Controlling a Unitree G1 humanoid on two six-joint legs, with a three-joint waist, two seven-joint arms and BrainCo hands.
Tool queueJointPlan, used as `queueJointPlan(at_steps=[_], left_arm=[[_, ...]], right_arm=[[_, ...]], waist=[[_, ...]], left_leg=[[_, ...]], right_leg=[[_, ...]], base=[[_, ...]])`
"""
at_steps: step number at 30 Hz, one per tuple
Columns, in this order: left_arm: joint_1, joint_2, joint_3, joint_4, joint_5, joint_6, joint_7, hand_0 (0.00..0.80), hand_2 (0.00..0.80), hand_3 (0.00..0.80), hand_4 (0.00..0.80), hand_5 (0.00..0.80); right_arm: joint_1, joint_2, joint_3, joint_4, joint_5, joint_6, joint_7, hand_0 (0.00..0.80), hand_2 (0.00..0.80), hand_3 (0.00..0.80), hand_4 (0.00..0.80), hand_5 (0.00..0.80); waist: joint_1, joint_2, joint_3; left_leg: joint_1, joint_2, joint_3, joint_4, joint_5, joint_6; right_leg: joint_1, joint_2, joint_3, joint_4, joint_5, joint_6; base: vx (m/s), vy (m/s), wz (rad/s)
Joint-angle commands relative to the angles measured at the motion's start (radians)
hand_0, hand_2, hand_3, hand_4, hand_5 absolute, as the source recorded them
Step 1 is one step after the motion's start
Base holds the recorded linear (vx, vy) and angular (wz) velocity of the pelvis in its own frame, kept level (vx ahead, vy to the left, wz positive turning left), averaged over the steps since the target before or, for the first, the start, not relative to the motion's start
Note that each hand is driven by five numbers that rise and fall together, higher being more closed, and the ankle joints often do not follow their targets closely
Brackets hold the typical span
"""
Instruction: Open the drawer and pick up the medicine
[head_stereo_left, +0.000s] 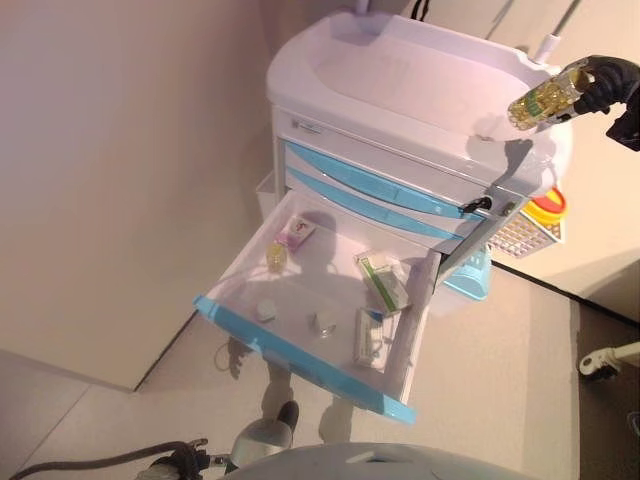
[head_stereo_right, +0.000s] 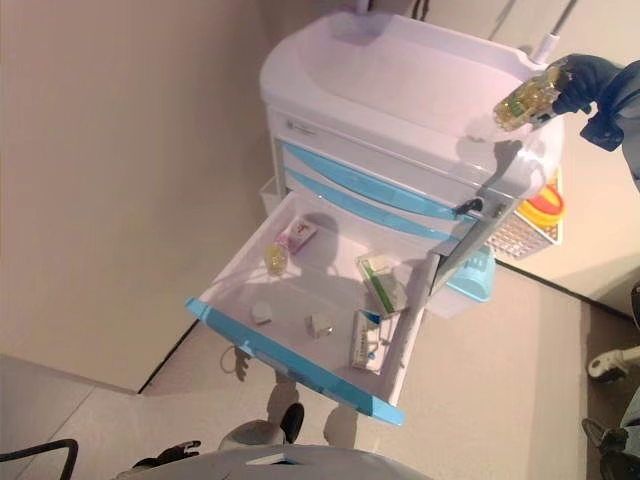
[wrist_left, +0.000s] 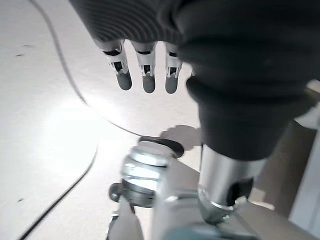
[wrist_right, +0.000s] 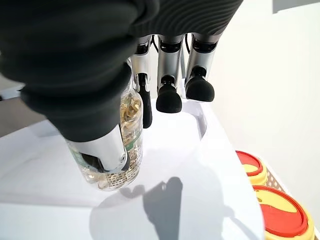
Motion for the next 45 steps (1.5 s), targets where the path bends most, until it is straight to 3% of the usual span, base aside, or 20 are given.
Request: queueJointPlan(at_steps=[1, 4, 11, 18, 28, 45], left_arm=[[0.036, 0.04, 0.018, 0.043, -0.04, -0.001, -0.006, 0.0, 0.0, 0.0, 0.0, 0.0], [0.044, 0.044, 0.034, 0.044, -0.064, 0.0, -0.007, 0.0, 0.0, 0.0, 0.0, 0.0], [0.066, 0.049, 0.045, 0.047, -0.06, -0.008, -0.022, 0.0, 0.0, 0.0, 0.0, 0.0], [0.092, 0.064, 0.066, 0.036, -0.052, -0.014, -0.025, 0.0, 0.0, 0.0, 0.0, 0.0], [0.111, 0.08, 0.084, 0.02, -0.039, -0.02, -0.027, 0.0, 0.0, 0.0, 0.0, 0.0], [0.114, 0.075, 0.089, 0.025, -0.036, -0.028, -0.03, 0.0, 0.0, 0.0, 0.0, 0.0]], right_arm=[[-0.162, -0.006, 0.065, 0.042, -0.038, 0.012, -0.069, 0.8, 0.8, 0.8, 0.8, 0.8], [-0.173, 0.02, 0.061, 0.087, -0.054, 0.052, -0.104, 0.8, 0.8, 0.8, 0.8, 0.8], [-0.193, 0.041, 0.074, 0.189, -0.144, 0.074, -0.173, 0.8, 0.8, 0.8, 0.8, 0.8], [-0.219, 0.021, 0.17, 0.23, -0.302, 0.056, -0.115, 0.8, 0.8, 0.8, 0.8, 0.8], [-0.25, -0.006, 0.252, 0.23, -0.355, 0.009, 0.0, 0.8, 0.8, 0.8, 0.8, 0.8], [-0.129, -0.007, 0.17, 0.232, -0.355, -0.001, 0.108, 0.8, 0.8, 0.8, 0.8, 0.8]], waist=[[0.052, -0.038, -0.037], [0.075, -0.035, -0.036], [0.121, -0.026, -0.021], [0.15, -0.031, -0.011], [0.157, -0.05, -0.015], [0.148, -0.047, -0.015]], left_leg=[[0.04, -0.025, 0.009, 0.057, -0.15, 0.006], [0.038, -0.033, -0.013, 0.058, -0.148, 0.008], [0.029, -0.045, -0.058, 0.064, -0.142, 0.016], [0.033, -0.045, -0.087, 0.049, -0.131, 0.019], [0.039, -0.041, -0.09, 0.032, -0.125, 0.017], [0.042, -0.036, -0.079, 0.028, -0.125, 0.011]], right_leg=[[-0.075, -0.043, 0.002, 0.055, 0.103, 0.053], [-0.071, -0.049, -0.014, 0.055, 0.101, 0.054], [-0.067, -0.057, -0.042, 0.065, 0.093, 0.051], [-0.064, -0.061, -0.064, 0.072, 0.092, 0.057], [-0.058, -0.058, -0.067, 0.059, 0.094, 0.064], [-0.059, -0.058, -0.061, 0.056, 0.092, 0.063]], base=[[0.055, 0.032, 0.09], [0.072, 0.027, 0.12], [0.068, 0.032, 0.21], [0.045, 0.01, 0.18], [0.02, -0.007, 0.03], [0.0, 0.0, 0.0]])
